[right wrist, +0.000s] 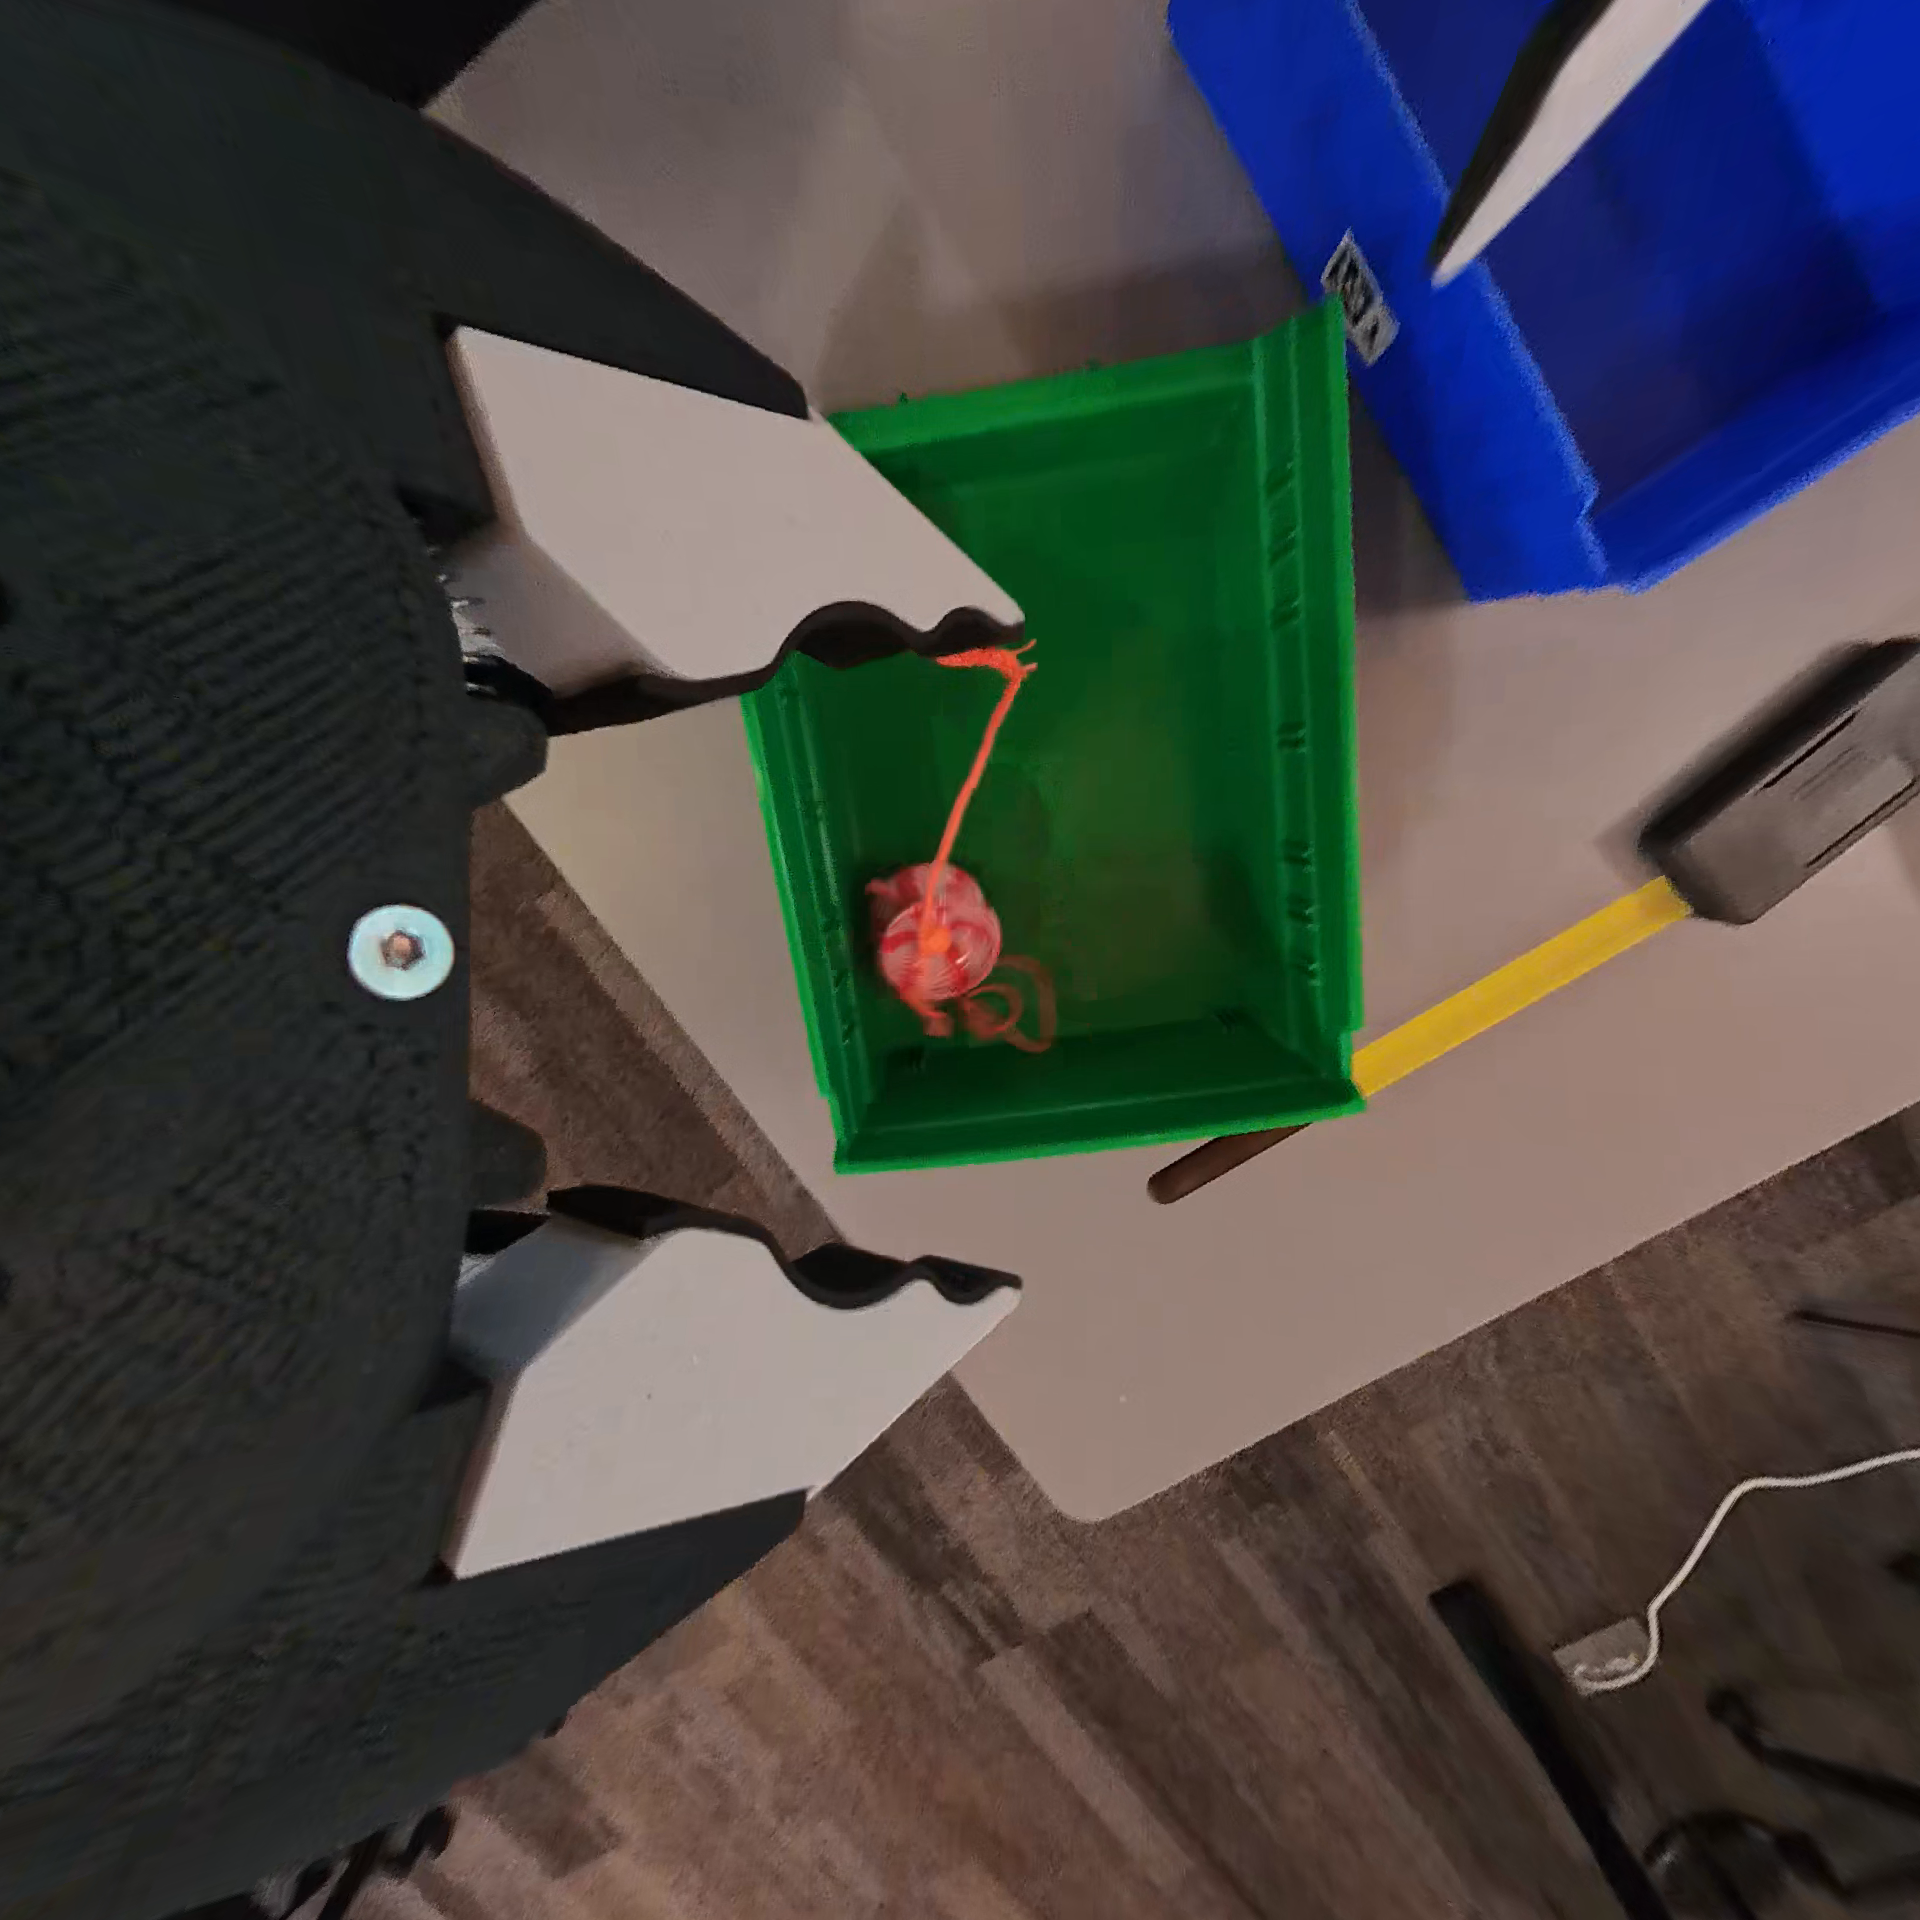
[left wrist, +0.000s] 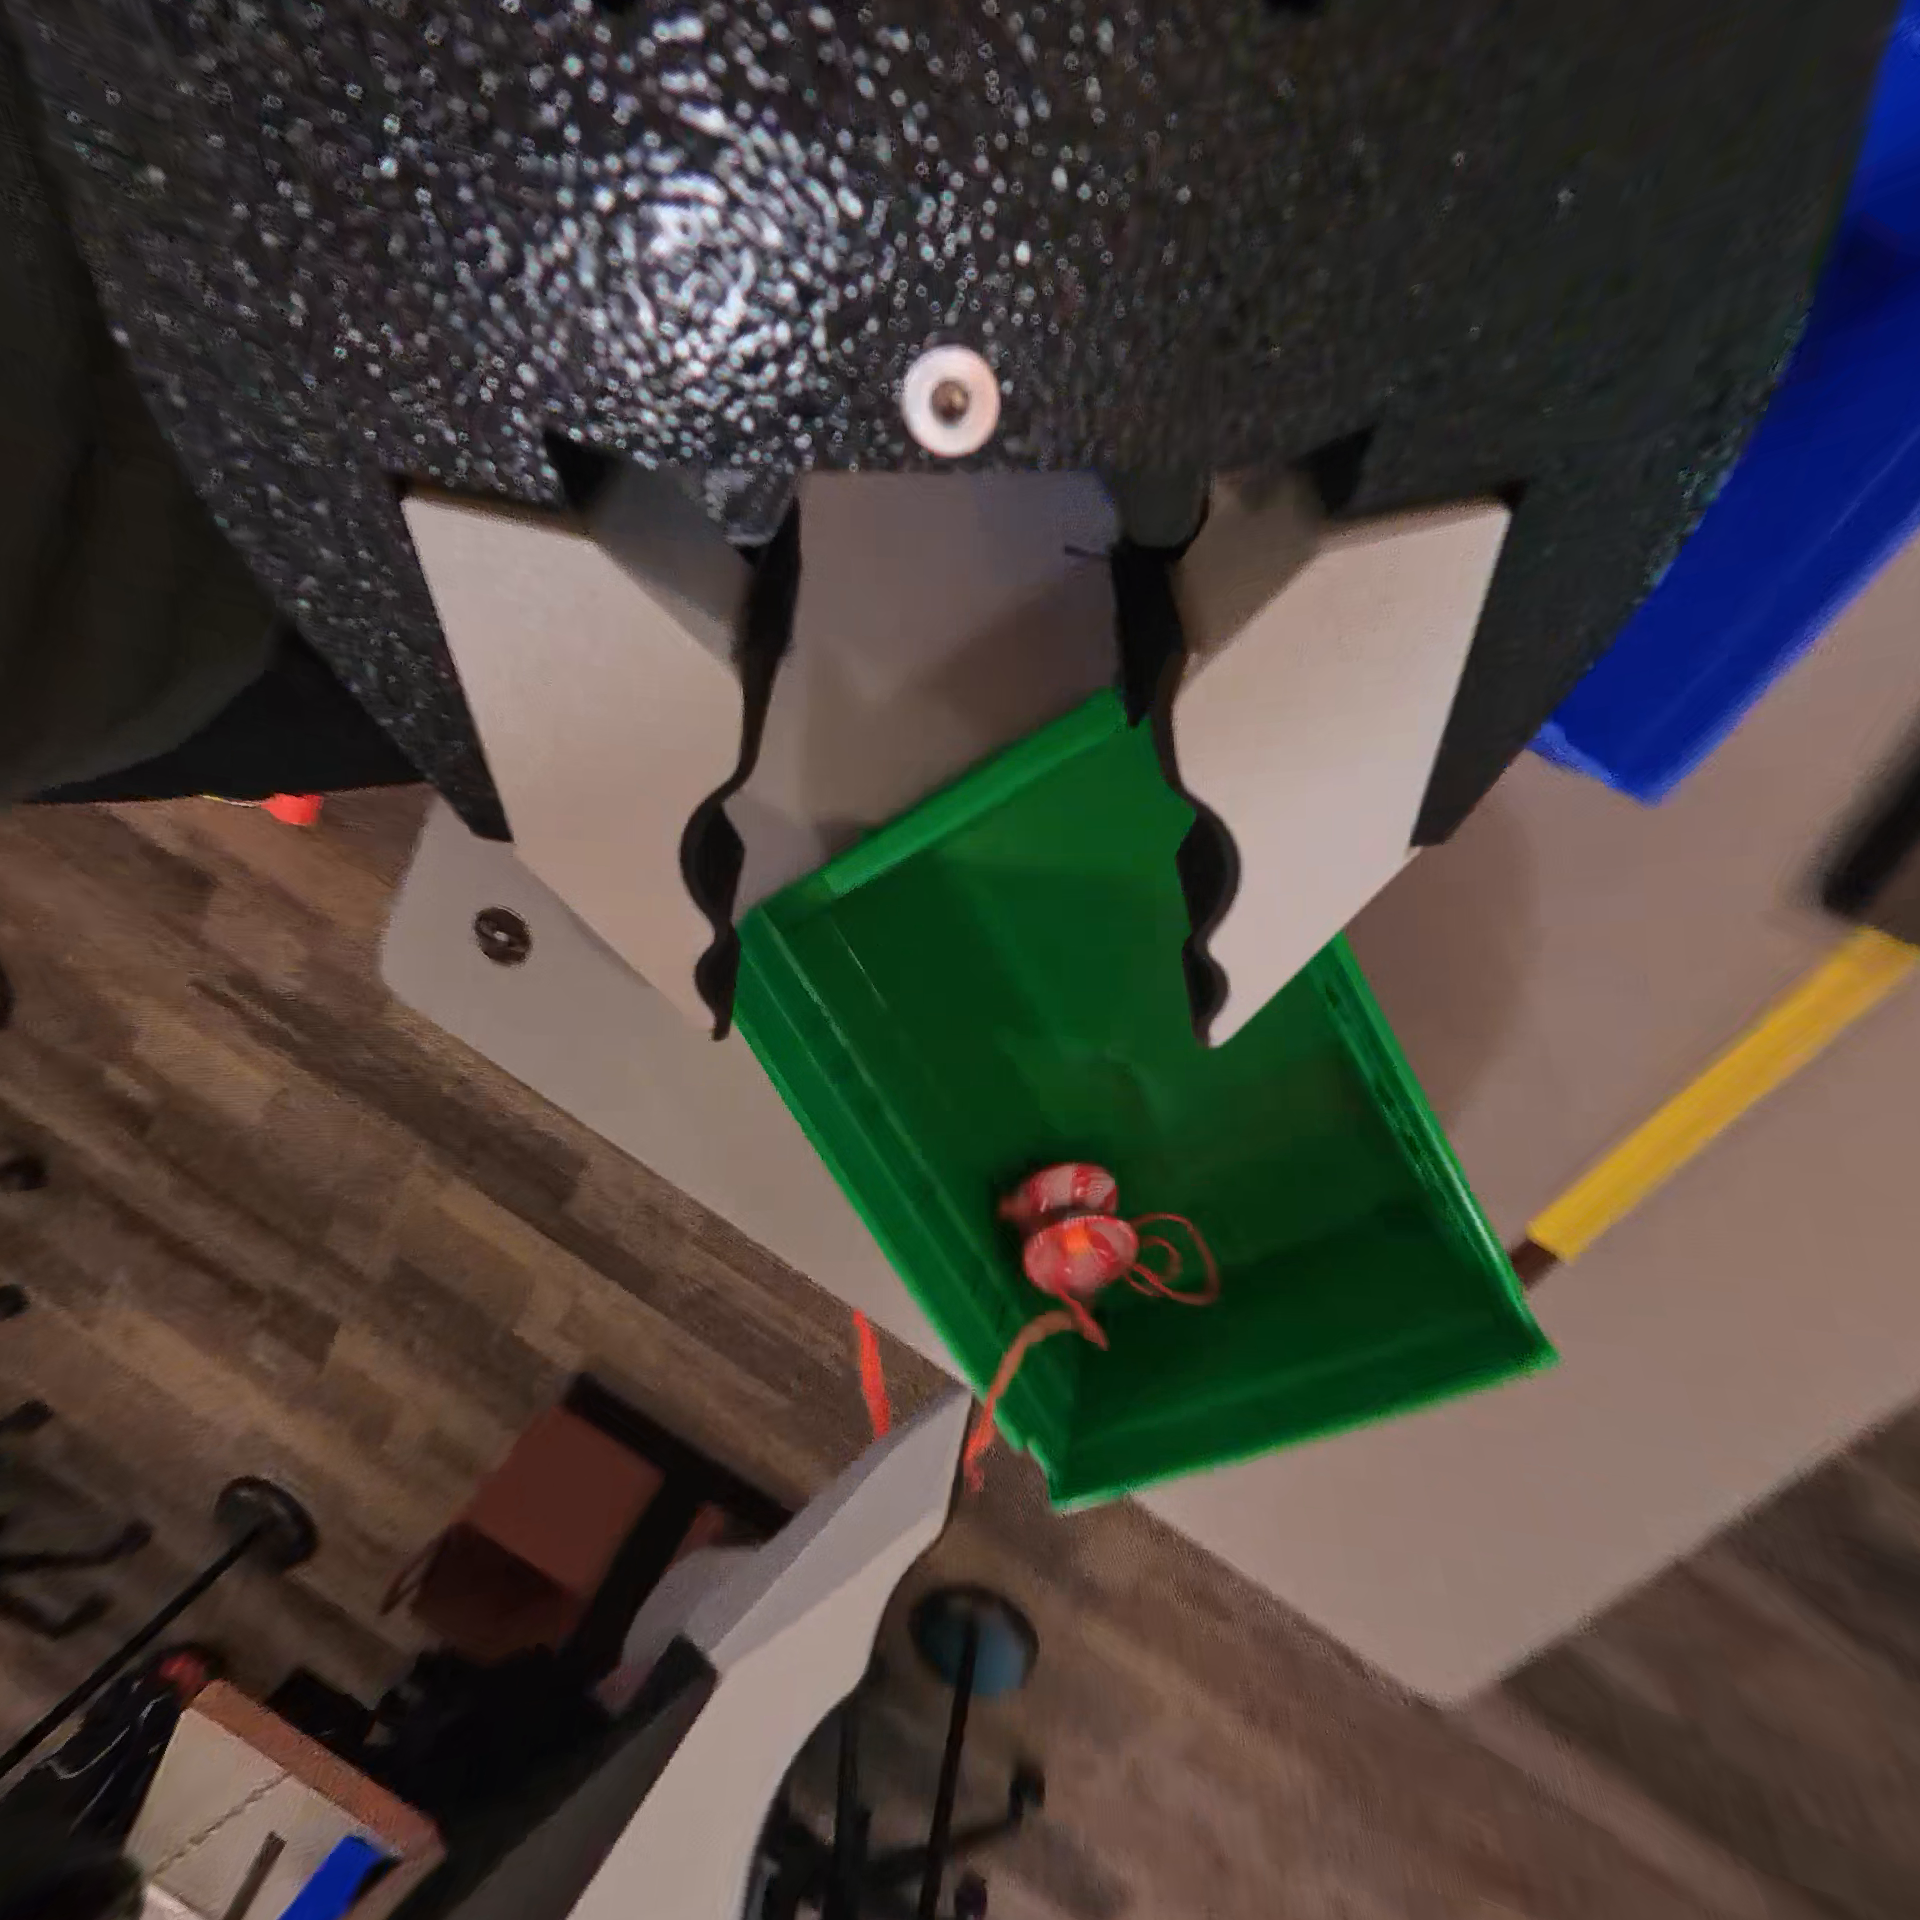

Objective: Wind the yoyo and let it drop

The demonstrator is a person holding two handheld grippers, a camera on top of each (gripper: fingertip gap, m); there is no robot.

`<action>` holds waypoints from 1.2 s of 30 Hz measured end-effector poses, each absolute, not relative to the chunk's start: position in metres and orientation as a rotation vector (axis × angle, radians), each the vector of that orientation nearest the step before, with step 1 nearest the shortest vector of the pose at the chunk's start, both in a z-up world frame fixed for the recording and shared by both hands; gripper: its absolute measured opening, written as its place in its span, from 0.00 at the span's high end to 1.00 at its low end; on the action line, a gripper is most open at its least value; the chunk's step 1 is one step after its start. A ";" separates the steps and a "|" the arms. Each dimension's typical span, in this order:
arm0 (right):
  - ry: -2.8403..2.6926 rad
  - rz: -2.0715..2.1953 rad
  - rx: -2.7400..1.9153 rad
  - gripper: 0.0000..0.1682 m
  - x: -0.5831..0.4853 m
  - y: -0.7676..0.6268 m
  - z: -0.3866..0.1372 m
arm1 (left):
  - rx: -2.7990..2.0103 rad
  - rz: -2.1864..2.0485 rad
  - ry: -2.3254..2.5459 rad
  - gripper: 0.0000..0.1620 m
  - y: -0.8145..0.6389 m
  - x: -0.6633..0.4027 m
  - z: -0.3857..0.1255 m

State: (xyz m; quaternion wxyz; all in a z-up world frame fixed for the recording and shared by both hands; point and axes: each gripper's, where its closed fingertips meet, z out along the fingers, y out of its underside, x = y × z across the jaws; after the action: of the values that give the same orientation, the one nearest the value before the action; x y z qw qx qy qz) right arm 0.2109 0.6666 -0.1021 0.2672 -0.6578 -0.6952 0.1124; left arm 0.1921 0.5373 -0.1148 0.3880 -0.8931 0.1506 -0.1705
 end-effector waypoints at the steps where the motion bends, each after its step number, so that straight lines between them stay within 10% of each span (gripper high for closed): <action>1: -1.886 0.342 -1.766 0.32 0.209 0.661 -0.099 | -2.237 -0.381 0.416 0.46 0.544 0.197 -0.113; 6: -1.985 0.562 -1.723 0.34 0.205 0.622 -0.089 | -2.050 -0.378 0.628 0.57 0.578 0.243 -0.111; 10: -2.012 0.600 -1.719 0.32 0.213 0.615 -0.086 | -1.951 -0.494 0.625 1.00 0.589 0.260 -0.108; 19: -1.443 0.560 -1.741 0.38 0.273 0.680 -0.025 | -2.130 -0.392 0.207 1.00 0.586 0.192 -0.138; 23: -1.210 0.733 -2.008 0.38 0.299 0.671 -0.091 | -2.306 -0.381 -0.066 0.09 0.554 0.163 -0.165; 24: -1.170 0.748 -2.077 0.34 0.303 0.662 -0.119 | -2.372 -0.314 -0.115 0.02 0.536 0.152 -0.179; 32: -0.801 0.729 -2.261 0.29 0.317 0.602 -0.250 | -2.504 -0.349 -0.443 0.04 0.403 0.169 -0.282; 36: -1.018 0.556 -2.124 0.36 0.297 0.598 -0.260 | -2.487 -0.326 -0.366 0.24 0.395 0.176 -0.303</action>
State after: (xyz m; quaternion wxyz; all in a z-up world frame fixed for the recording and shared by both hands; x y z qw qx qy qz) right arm 0.2965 0.5982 -0.2602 0.3527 -0.8212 -0.3937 0.2150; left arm 0.1763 0.3950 -0.3029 0.2986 -0.9364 -0.1376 -0.1227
